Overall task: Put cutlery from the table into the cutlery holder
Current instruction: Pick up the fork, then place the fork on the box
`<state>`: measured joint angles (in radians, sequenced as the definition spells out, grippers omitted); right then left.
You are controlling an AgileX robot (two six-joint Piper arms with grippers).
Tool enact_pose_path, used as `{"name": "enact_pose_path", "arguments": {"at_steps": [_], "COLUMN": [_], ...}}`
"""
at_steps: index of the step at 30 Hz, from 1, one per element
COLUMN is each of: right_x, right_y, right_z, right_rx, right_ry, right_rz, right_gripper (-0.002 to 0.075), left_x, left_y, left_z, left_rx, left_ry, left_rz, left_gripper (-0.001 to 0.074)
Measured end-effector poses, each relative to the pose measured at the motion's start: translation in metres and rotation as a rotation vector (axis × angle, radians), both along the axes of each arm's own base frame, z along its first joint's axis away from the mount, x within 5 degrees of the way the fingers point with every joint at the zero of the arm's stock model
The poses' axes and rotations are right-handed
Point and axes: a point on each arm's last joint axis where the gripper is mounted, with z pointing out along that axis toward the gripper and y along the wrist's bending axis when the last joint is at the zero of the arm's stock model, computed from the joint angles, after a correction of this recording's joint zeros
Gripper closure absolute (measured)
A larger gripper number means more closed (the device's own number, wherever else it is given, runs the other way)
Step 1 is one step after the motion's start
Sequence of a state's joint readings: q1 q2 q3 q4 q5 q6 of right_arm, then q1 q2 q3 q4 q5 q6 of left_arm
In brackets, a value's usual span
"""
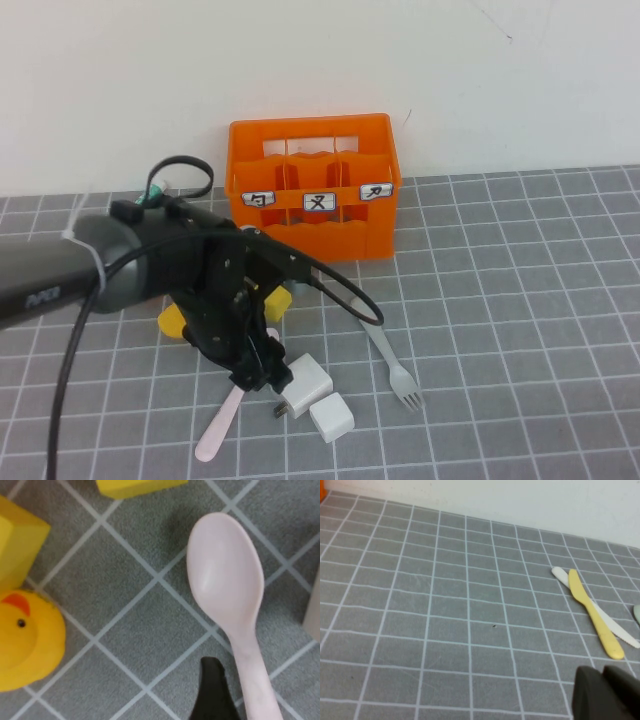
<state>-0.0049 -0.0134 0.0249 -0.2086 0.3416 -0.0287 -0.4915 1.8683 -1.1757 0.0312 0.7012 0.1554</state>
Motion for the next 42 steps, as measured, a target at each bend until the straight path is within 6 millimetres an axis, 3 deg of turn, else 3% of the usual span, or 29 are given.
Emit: {"name": "enact_pose_path", "arguments": {"at_steps": [11,14,16,19,25,30,36,42], "right_x": [0.0,0.0,0.0,0.0,0.0,0.0,0.0,0.0], "right_y": [0.0,0.0,0.0,0.0,0.0,0.0,0.0,0.0], "right_z": [0.0,0.0,0.0,0.0,0.0,0.0,0.0,0.0], "right_rx": [0.0,0.0,0.0,0.0,0.0,0.0,0.0,0.0], "right_ry": [0.0,0.0,0.0,0.0,0.0,0.0,0.0,0.0], "right_rz": [0.0,0.0,0.0,0.0,0.0,0.0,0.0,0.0], "right_gripper": [0.0696,0.0696,0.0696,0.0696,0.0696,0.0696,0.0696,0.0696], "left_x": [0.004,0.005,0.006,0.005,0.005,0.001,-0.01,-0.013], "left_y": [0.0,-0.001,-0.001,-0.003,-0.003,0.0,0.005,0.006], "left_z": [-0.034,-0.035,-0.037,-0.036,-0.032,0.001,0.087,0.143], "left_rx": [0.059,0.06,0.059,0.054,0.06,0.03,-0.144,-0.331], "left_ry": [0.065,0.066,0.072,0.073,0.074,0.005,-0.281,-0.585], "left_rz": [-0.012,-0.012,-0.009,-0.007,-0.011,-0.007,0.027,0.022], "left_gripper": [0.0367,0.039,0.044,0.0608,0.0628,0.0628,0.0628,0.0628]}}
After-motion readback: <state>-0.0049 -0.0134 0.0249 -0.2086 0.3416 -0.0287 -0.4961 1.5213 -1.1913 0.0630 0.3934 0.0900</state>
